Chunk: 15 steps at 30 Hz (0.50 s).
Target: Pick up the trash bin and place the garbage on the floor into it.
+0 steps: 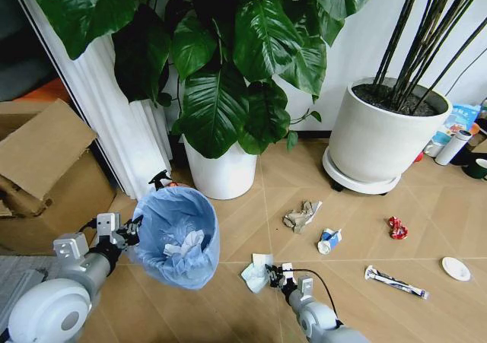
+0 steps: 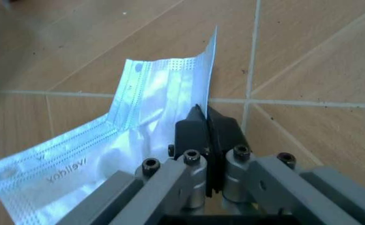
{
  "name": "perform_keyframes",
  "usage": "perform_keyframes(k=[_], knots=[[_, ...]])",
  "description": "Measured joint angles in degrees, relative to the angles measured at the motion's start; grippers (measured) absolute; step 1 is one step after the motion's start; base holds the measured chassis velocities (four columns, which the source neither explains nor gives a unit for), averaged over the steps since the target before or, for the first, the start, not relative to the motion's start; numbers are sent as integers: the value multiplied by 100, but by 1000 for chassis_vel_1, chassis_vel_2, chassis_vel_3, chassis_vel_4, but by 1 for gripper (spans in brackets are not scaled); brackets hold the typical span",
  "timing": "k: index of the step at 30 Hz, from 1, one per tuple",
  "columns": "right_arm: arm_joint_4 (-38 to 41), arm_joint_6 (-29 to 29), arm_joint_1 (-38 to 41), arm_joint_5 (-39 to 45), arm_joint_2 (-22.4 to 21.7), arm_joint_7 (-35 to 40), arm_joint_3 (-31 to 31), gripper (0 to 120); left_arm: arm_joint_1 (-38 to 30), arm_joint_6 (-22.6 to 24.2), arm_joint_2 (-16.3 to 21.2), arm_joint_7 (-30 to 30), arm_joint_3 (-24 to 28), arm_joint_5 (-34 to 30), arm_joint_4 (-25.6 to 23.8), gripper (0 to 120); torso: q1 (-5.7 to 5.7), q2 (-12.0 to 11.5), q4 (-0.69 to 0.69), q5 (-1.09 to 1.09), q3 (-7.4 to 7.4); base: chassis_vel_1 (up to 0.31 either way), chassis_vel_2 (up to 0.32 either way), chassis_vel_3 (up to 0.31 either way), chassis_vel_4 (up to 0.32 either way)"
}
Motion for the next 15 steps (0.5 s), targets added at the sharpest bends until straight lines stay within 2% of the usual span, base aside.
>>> perform_keyframes(k=[12, 15], knots=[[278, 12, -77, 84, -158, -25, 76, 0, 0, -1, 20, 5, 5, -6, 31, 0, 0, 0, 0, 1, 0, 0, 0, 0, 0], [764, 137, -213, 150, -490, -163, 282, 0, 50, -17, 203, 19, 15, -31, 104, 0, 0, 0, 1, 2, 0, 0, 0, 0, 0]])
